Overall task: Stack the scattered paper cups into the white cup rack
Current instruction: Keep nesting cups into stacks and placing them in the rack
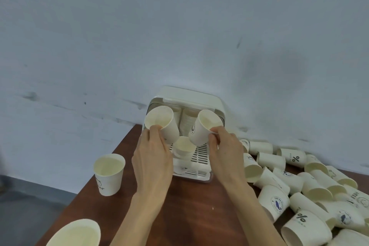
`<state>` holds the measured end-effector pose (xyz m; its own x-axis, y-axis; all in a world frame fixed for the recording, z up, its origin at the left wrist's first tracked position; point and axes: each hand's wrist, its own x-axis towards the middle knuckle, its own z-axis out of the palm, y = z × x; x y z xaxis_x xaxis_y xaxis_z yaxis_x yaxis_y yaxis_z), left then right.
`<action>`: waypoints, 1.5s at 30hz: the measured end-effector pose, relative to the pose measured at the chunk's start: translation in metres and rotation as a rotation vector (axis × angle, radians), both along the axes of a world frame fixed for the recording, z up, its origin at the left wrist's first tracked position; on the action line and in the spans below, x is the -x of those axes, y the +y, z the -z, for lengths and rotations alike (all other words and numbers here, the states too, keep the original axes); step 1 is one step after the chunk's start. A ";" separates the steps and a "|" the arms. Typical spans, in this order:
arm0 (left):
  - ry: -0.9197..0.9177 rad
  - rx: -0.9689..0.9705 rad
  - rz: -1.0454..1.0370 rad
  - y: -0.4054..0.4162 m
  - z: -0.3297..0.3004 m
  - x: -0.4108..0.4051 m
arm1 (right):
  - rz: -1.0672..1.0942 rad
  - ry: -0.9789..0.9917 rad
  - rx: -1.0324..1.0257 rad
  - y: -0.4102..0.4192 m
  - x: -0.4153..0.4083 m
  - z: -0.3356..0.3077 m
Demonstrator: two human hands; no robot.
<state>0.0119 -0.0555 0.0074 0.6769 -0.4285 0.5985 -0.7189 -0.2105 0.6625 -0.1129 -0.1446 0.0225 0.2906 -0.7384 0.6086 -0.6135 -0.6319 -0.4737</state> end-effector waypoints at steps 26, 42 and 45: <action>0.042 -0.074 -0.042 -0.029 0.004 -0.036 | 0.055 0.351 0.084 -0.036 -0.038 0.052; -0.016 -0.190 0.015 -0.034 0.014 -0.035 | 0.024 0.519 -0.068 -0.029 -0.043 0.063; -0.029 -0.219 0.020 -0.034 0.015 -0.035 | 0.019 0.538 -0.096 -0.026 -0.043 0.061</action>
<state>0.0465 -0.0896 -0.0080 0.6507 -0.5634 0.5091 -0.7427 -0.3327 0.5811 -0.0700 -0.1709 -0.0389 0.5282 -0.7914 0.3077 -0.7961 -0.5876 -0.1449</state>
